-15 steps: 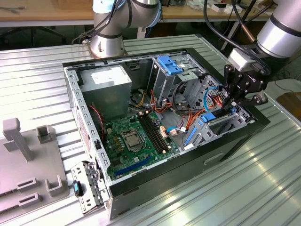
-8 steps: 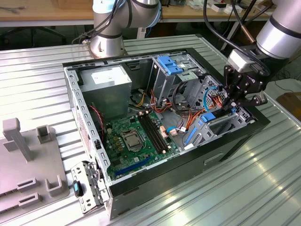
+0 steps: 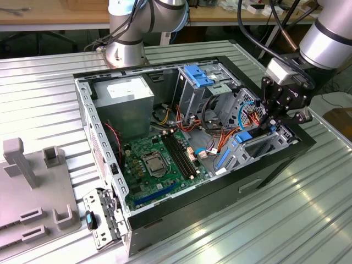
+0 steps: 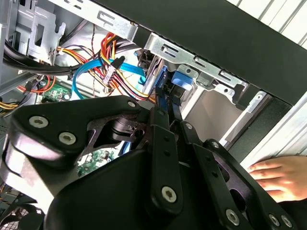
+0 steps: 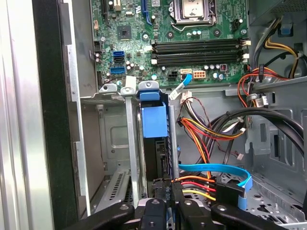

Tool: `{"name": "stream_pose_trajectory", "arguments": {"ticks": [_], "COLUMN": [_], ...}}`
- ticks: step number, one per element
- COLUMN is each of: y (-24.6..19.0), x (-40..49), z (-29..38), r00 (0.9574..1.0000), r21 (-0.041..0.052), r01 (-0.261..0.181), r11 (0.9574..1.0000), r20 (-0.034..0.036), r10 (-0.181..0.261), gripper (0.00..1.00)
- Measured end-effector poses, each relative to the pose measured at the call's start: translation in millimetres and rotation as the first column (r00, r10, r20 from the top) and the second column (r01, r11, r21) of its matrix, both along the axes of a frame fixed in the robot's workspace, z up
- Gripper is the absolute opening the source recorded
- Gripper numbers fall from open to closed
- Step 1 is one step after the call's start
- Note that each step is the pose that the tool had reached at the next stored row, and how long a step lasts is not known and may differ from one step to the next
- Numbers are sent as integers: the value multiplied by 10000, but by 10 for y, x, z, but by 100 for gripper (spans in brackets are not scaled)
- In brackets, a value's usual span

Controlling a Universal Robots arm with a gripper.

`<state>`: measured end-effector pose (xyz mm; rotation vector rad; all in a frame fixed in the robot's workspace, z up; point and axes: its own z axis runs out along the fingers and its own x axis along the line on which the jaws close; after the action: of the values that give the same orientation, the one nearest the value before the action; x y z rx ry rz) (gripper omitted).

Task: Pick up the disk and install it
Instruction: 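Insert the first disk wire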

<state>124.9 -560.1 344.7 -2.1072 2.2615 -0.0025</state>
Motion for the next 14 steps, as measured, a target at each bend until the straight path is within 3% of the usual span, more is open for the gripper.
{"name": "stream_pose_trajectory", "arguments": {"ticks": [14], "y": [1], "x": [0], "z": [25], "r00": [10000], "r21": [73], "r01": [0], "r11": [10000], "r20": [0], "r10": [0], "gripper": [17]}}
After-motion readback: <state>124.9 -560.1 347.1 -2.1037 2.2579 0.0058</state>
